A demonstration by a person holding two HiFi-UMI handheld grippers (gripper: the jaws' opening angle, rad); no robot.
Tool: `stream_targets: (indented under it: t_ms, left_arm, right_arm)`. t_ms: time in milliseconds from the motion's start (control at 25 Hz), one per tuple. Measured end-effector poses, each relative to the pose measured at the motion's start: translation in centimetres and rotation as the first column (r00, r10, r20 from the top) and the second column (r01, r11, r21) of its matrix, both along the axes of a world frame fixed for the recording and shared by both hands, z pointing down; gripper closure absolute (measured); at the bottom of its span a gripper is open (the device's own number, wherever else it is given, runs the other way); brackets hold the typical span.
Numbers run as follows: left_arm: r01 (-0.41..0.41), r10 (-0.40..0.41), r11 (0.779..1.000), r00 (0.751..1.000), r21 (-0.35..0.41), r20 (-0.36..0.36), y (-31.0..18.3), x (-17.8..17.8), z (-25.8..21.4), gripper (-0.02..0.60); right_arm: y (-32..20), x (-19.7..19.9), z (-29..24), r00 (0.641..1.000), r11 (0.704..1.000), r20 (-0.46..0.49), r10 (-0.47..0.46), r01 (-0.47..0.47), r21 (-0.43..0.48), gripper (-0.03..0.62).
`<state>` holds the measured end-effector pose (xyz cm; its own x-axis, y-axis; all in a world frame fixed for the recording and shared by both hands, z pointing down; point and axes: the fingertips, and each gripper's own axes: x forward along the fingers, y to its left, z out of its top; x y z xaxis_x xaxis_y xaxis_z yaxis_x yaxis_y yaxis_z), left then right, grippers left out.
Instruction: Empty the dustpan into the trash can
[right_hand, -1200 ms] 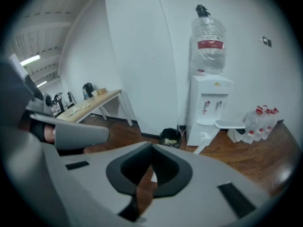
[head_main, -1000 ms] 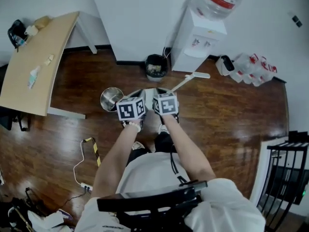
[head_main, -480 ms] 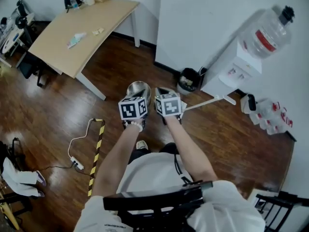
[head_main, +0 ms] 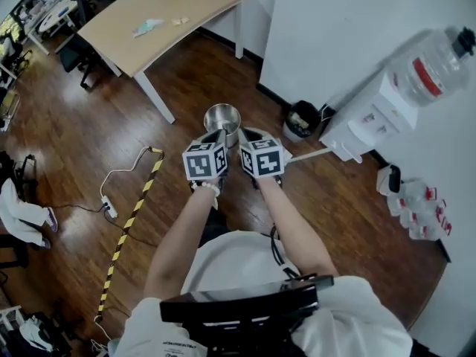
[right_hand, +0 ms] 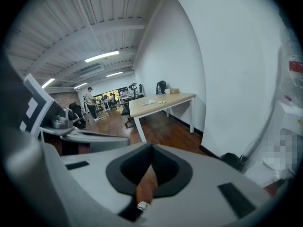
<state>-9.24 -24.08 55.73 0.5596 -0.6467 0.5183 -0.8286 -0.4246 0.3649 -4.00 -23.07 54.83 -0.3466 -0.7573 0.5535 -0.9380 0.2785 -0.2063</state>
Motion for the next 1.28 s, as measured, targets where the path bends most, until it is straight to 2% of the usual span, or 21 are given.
stream_targets:
  t_ms: [200,440,840,1000,1280]
  left_arm:
    - [0.072,-0.072,0.997,0.997,-0.008,0.024,5.7,-0.2,0.7,0.583]
    - [0.113,-0.112,0.993,0.993,-0.037,0.037,11.4,-1.1,1.4,0.583]
    - [0.068,-0.066,0.996,0.997,-0.051,0.051,17.4,-3.2,1.9,0.583]
    - [0.039,-0.037,0.997,0.999,-0.073,0.033,19.8,-4.0,2.8,0.583]
    - [-0.016,0.015,0.998,1.000,-0.055,-0.011,22.5,-6.3,1.7,0.583]
  right_arm:
    - [5.4,-0.3,0.8,0.999,0.999,0.009,-0.050,0.050,0.005,0.592]
    - [10.4,-1.0,2.1,0.996,0.996,0.036,-0.084,0.084,-0.026,0.592]
    - [16.3,-3.6,2.8,0.997,0.996,0.048,-0.052,0.056,-0.071,0.592]
    - [19.0,-3.8,2.9,0.999,0.997,0.045,-0.007,0.010,-0.079,0.591]
    - [22.4,-6.4,2.7,0.999,0.995,0.032,0.041,-0.038,-0.094,0.592]
